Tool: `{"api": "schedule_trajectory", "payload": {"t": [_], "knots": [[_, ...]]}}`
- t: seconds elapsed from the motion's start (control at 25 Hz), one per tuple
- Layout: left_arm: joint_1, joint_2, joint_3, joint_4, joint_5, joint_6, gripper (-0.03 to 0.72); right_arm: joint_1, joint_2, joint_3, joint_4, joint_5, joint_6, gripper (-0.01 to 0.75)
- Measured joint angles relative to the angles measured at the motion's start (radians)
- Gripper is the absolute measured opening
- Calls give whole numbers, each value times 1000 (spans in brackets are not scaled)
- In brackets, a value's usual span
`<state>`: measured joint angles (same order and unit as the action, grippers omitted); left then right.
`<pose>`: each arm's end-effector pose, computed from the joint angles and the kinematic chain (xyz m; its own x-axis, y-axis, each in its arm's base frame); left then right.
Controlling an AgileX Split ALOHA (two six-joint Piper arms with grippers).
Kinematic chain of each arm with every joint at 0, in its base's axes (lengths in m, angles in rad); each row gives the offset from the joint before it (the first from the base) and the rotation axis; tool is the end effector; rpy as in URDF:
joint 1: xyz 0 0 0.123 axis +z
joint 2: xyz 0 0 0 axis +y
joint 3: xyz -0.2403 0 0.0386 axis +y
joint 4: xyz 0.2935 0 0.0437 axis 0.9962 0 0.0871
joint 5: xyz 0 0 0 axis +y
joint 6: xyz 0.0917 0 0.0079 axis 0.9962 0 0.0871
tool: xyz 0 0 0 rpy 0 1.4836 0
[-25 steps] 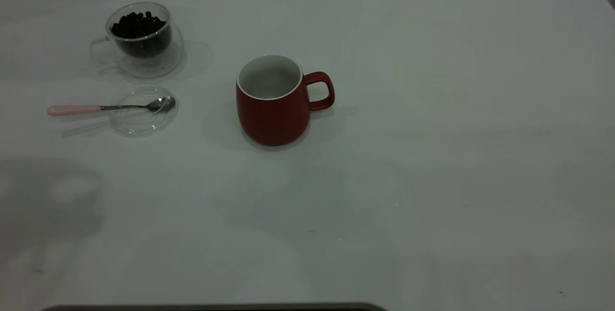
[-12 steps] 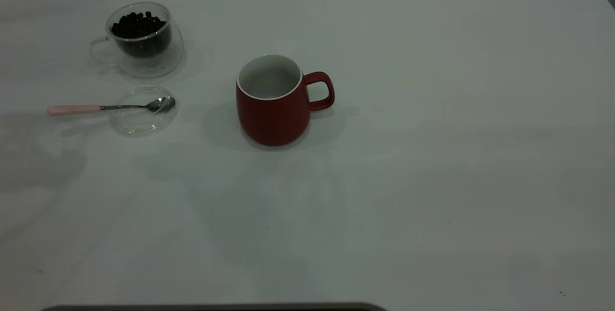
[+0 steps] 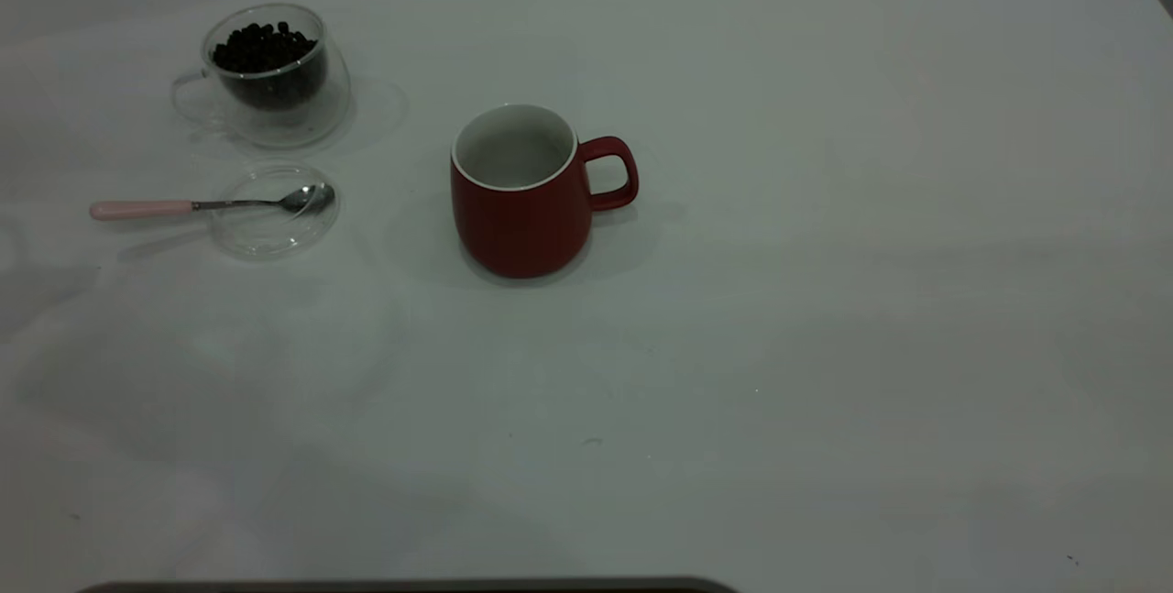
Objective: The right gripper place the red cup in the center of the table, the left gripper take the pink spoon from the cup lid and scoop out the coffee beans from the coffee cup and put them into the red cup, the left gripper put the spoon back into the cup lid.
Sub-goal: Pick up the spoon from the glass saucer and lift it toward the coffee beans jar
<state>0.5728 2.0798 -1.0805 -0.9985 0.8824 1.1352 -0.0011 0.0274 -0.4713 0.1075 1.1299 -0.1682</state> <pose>0.3279 0.1403 0.0210 -0.9146 -0.2737 -0.2977 -0.0546 0.8129 -0.5799 0.0829 0.0088 0.2821 -0.5480 -0.1207 -0.8277 -0.1471 0.9880 -0.0467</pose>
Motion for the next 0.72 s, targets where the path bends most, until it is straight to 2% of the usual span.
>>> {"api": "schedule_trajectory", "payload": {"t": [0.08,0.4,0.72], "knots": [[8,66,-22,-37,0,46,656,0,0,0,0,0,0,591],[9,266,-155,-44,30,48,656,0,0,0,0,0,0,591],[9,381,-194,-93,60,94,656,0,0,0,0,0,0,591]]}}
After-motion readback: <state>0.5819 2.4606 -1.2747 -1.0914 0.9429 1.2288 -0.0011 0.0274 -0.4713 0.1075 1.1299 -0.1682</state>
